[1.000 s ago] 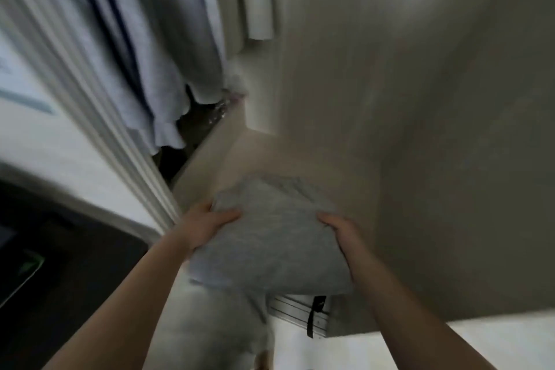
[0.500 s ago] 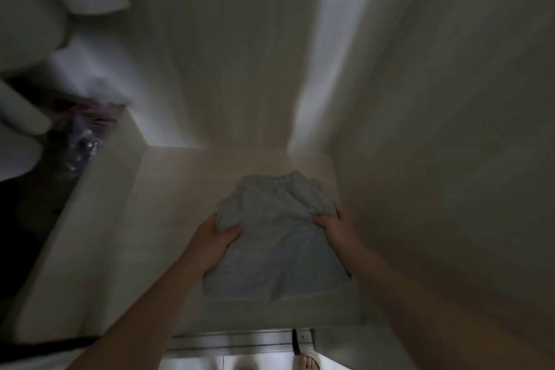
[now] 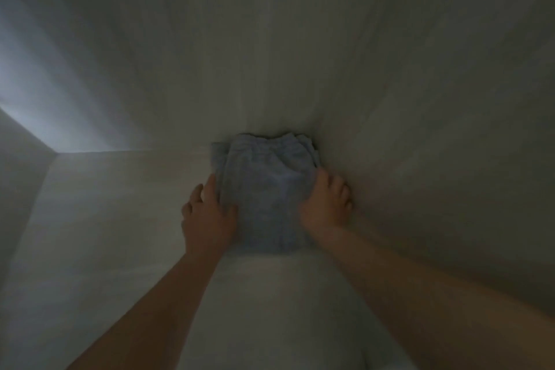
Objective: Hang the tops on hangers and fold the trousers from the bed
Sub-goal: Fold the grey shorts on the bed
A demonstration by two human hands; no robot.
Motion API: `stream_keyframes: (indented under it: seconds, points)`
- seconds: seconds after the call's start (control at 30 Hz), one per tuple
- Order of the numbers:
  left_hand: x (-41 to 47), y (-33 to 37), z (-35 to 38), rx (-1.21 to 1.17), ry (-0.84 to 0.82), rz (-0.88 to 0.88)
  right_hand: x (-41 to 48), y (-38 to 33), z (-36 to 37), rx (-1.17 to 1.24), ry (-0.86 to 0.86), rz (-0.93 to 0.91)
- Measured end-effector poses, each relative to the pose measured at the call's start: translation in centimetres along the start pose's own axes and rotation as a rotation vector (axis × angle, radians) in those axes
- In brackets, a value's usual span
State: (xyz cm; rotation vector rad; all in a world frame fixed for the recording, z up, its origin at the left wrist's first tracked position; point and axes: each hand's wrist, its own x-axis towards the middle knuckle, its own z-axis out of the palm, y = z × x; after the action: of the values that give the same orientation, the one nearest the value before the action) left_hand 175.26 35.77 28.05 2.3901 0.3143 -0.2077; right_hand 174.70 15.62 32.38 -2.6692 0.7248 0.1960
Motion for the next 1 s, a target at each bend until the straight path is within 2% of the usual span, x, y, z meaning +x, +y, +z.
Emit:
stream_keyframes:
  seconds: [0.07, 0.17, 0.27, 0.33, 0.5, 0.67, 0.8, 1.0]
  points:
    - [-0.9, -0.5, 1.5, 0.163, 0.059, 0.135, -0.7, 0.2, 1.9, -0.171, -0.033, -0.112]
    - [-1.5, -1.3, 3.7, 0.344, -0.057, 0.296, -0.4, 1.4, 4.0, -0.261, -0.199, -0.190]
    - [-0.8, -2.5, 5.0, 0.433, -0.213, 0.270, 0.4, 2.8, 5.1, -0.219, -0.353, -0.182]
    - [-0.4, -3.1, 5.4, 0.449, -0.258, 0.257, 0.8, 3.7, 5.6, -0.219, -0.411, -0.211]
    - [-1.0, -2.9, 5.3, 0.481, -0.303, 0.240, 0.9, 4.4, 5.5, -0.288, -0.434, -0.232]
    - [-5.2, -2.2, 2.9, 0.480, -0.294, 0.245, -1.9, 4.1, 3.7, -0.302, -0.474, -0.220]
    - [-10.7, -2.4, -0.8, 0.542, -0.267, 0.276, -6.9, 3.9, 1.7, -0.303, -0.406, -0.330]
    - [-18.5, -3.7, -8.5, 0.551, -0.133, 0.364, -17.6, 2.2, -1.3, -0.249, -0.246, -0.465]
